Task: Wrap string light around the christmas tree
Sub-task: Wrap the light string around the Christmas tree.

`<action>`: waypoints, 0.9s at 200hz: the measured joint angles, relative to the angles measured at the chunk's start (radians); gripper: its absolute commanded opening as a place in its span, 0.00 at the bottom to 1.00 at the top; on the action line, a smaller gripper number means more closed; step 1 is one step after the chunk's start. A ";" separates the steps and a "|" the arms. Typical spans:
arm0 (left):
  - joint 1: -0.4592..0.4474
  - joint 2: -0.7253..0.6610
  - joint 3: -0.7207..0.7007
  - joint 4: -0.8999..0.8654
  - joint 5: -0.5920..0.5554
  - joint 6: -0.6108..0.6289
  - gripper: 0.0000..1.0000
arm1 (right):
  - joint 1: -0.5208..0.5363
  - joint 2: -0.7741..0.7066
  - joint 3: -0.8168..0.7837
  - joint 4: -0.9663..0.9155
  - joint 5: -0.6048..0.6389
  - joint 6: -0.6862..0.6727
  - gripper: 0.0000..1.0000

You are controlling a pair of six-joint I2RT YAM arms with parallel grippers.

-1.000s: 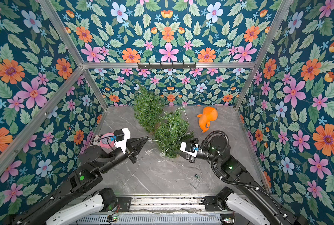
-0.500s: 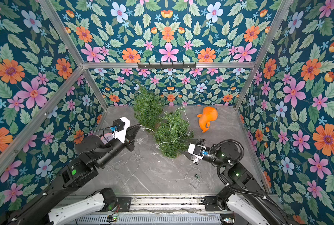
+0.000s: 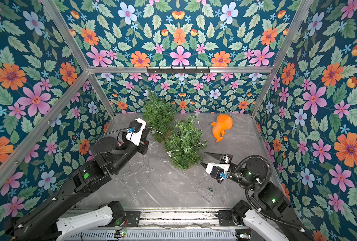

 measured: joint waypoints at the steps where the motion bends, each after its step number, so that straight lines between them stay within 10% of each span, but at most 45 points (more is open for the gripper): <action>1: 0.000 -0.001 -0.001 0.000 0.000 0.000 0.00 | 0.000 0.000 0.002 -0.008 0.000 -0.003 0.48; 88: 0.000 -0.033 -0.054 0.006 0.027 -0.007 0.00 | 0.004 0.129 -0.090 -0.615 0.059 -0.434 0.75; 101: 0.000 -0.039 -0.061 0.006 0.042 -0.009 0.00 | 0.023 0.165 -0.137 -0.644 0.088 -0.480 0.89; 180: 0.000 -0.091 -0.122 0.035 0.131 -0.046 0.00 | 0.100 0.476 -0.249 -0.555 0.229 -0.607 0.97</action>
